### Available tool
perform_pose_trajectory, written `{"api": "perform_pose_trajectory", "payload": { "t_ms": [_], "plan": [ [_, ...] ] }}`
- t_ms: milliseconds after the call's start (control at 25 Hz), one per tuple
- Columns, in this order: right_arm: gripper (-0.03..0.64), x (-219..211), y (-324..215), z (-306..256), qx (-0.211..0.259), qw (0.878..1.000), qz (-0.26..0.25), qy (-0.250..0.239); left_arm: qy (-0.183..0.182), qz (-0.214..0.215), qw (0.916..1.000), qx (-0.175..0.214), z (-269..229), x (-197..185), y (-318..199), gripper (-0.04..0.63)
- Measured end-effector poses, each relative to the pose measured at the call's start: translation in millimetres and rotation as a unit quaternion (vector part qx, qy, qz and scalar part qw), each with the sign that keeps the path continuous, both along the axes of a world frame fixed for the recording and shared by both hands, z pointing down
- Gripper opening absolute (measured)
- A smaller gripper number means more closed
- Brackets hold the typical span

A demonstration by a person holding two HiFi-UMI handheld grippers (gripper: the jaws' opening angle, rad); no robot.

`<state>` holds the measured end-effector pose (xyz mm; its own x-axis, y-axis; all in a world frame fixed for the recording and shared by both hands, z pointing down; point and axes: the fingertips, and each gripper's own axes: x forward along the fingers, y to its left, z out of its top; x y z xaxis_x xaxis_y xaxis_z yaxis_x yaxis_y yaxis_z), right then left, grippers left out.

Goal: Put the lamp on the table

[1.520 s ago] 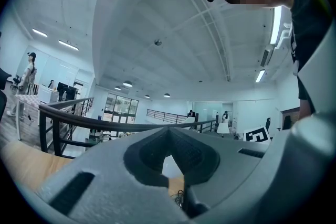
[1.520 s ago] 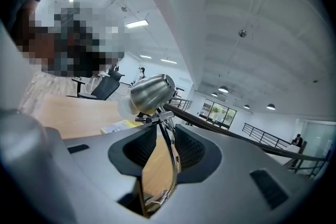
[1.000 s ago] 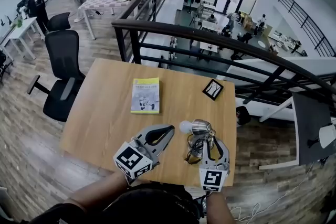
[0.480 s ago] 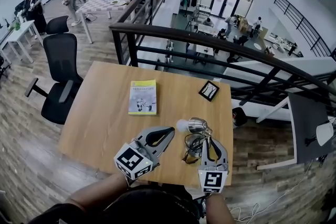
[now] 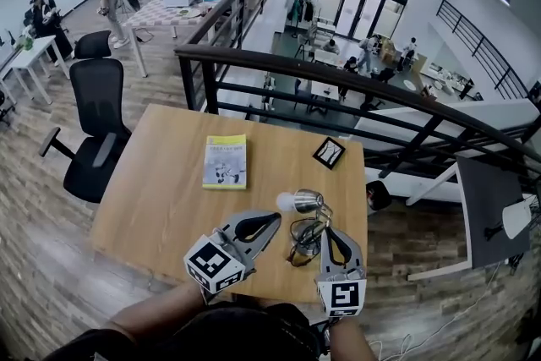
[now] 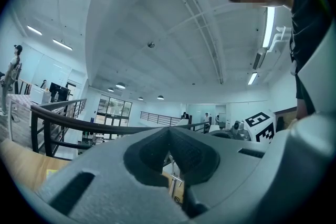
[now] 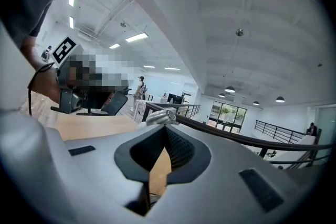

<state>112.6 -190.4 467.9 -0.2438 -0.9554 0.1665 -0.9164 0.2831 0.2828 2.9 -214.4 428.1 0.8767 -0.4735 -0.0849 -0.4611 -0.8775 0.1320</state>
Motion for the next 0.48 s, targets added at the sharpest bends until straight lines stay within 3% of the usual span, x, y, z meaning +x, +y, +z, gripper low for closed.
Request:
{"api": "perform_pose_trajectory", "payload": {
  "t_ms": [240, 480],
  "plan": [
    [0.017, 11, 29, -8, 0.0, 0.999, -0.026, -0.02, 0.011, -0.012, 0.9999, -0.002, -2, 15, 29, 0.008],
    [0.017, 36, 74, -21, -0.001, 0.998, -0.051, -0.027, 0.023, -0.014, 0.9995, -0.018, -1, 55, 79, 0.008]
  ]
}}
